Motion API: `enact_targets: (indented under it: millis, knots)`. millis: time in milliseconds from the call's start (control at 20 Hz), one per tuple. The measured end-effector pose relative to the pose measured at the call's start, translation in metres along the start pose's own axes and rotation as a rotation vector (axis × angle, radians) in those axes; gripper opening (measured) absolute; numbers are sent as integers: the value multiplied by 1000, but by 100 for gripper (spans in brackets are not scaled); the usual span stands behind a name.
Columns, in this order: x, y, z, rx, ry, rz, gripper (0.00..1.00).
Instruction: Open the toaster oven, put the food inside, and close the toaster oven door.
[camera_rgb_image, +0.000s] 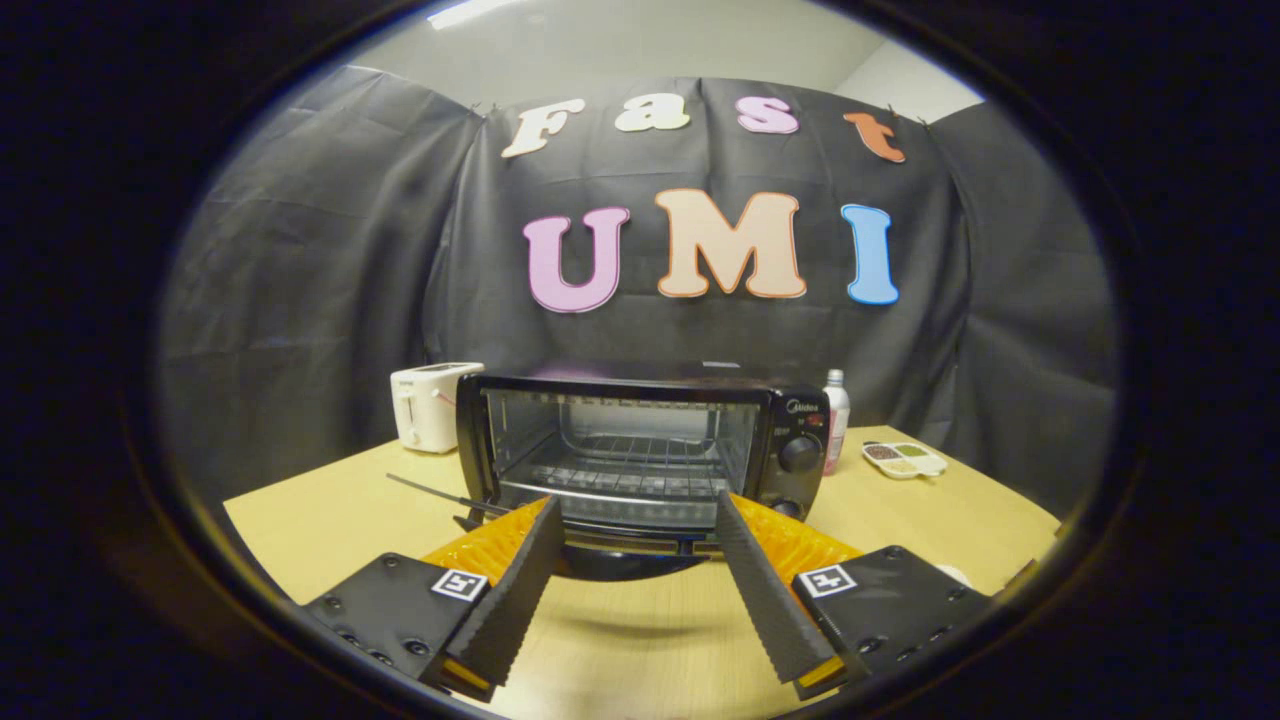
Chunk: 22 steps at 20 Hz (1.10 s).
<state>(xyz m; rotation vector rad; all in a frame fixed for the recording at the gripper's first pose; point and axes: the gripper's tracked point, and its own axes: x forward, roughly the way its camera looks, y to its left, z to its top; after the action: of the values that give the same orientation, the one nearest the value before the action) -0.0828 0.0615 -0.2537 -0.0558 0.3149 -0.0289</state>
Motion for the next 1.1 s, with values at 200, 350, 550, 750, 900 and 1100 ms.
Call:
enact_targets:
  millis: [200, 350, 550, 750, 900, 1100]
  knots:
    - [-9, 1, -18, 9, 39, -6, 97]
    - [-16, 3, -33, -6, 69, -6, 97]
    - [-21, 3, -57, 19, 132, -1, 98]
    - [-25, 3, -90, 84, 226, 14, 98]
    - [-23, 0, -102, 118, 245, 6, 98]
    - [-18, 1, -99, 109, 239, 1, 97]
